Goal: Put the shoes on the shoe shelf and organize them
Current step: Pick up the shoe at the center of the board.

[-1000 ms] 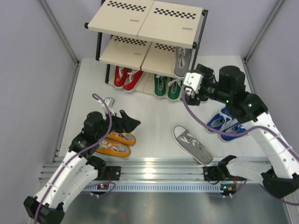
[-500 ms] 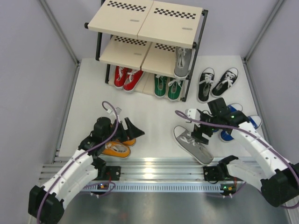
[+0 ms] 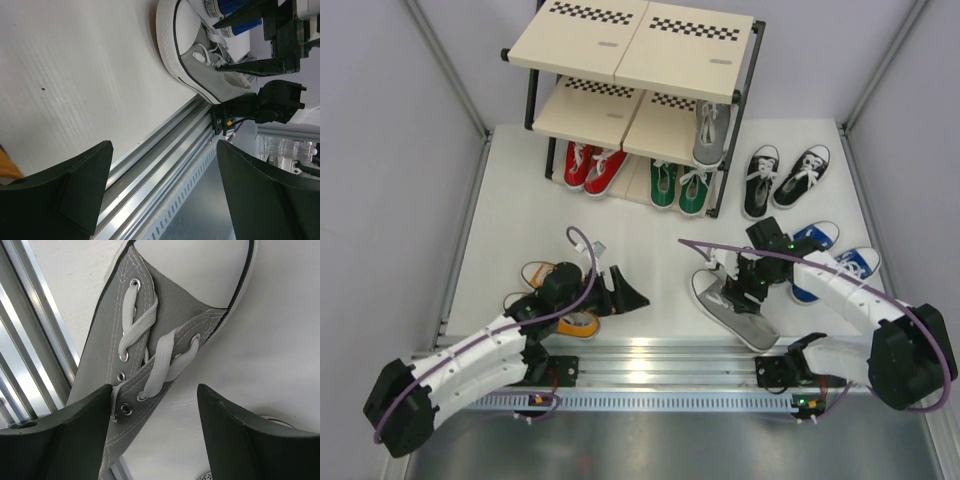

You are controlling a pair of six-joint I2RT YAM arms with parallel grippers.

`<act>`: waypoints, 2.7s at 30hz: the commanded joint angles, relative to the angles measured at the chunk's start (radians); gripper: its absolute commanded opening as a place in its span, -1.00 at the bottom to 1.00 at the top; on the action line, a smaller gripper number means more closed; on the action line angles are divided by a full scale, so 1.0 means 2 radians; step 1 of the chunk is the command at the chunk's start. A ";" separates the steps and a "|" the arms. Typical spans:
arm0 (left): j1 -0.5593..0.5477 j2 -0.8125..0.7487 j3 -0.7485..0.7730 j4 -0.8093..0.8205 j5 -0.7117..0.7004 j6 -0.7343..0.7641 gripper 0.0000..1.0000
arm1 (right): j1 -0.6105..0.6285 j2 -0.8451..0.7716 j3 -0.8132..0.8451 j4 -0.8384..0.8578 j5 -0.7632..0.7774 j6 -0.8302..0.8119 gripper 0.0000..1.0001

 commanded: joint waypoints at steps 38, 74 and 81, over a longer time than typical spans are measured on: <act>-0.241 0.369 0.183 0.433 -0.234 0.051 0.85 | -0.152 -0.043 0.122 0.204 -0.298 0.523 -1.00; -0.155 0.276 0.192 0.268 0.139 0.130 -1.00 | -0.158 -0.134 0.055 0.228 -0.456 0.357 0.99; -0.156 0.306 0.230 0.268 0.179 0.133 -1.00 | -0.125 -0.140 0.028 0.308 -0.451 0.437 0.61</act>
